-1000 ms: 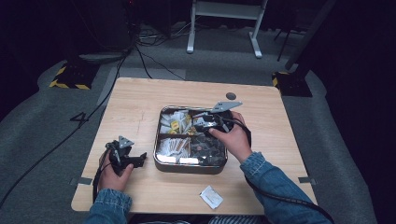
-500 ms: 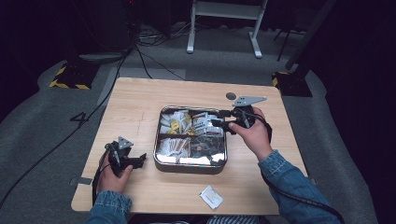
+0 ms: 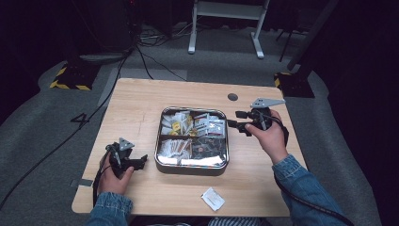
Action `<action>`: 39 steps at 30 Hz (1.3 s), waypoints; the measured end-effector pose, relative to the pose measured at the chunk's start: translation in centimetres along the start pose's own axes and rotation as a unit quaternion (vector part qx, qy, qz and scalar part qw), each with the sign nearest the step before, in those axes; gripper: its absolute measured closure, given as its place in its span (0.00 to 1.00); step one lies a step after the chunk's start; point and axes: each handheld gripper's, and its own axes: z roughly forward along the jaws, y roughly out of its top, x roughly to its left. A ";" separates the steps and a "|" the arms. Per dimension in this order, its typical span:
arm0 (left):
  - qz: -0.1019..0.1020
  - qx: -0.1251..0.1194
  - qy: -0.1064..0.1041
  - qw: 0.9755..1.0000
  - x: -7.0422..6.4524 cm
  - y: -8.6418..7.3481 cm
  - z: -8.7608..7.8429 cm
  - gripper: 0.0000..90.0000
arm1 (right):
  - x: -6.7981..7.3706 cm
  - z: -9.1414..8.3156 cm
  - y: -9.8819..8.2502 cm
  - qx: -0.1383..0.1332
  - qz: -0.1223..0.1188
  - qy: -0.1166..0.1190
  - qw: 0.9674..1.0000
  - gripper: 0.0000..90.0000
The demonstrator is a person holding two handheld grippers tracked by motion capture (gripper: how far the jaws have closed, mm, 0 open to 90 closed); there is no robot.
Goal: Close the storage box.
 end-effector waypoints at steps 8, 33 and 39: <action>-0.001 -0.001 0.000 1.000 0.0 0.0 0.0 0.16 | -1.4 -1.1 -1.6 0.004 0.003 -0.017 1.000 0.44; 0.001 -0.001 0.001 1.000 0.0 0.0 0.0 0.16 | -7.1 -4.8 -9.7 0.009 0.072 -0.073 0.995 0.42; -0.001 -0.002 0.001 1.000 0.0 0.1 0.1 0.16 | -8.8 -5.4 -11.9 0.028 0.089 -0.093 0.991 0.42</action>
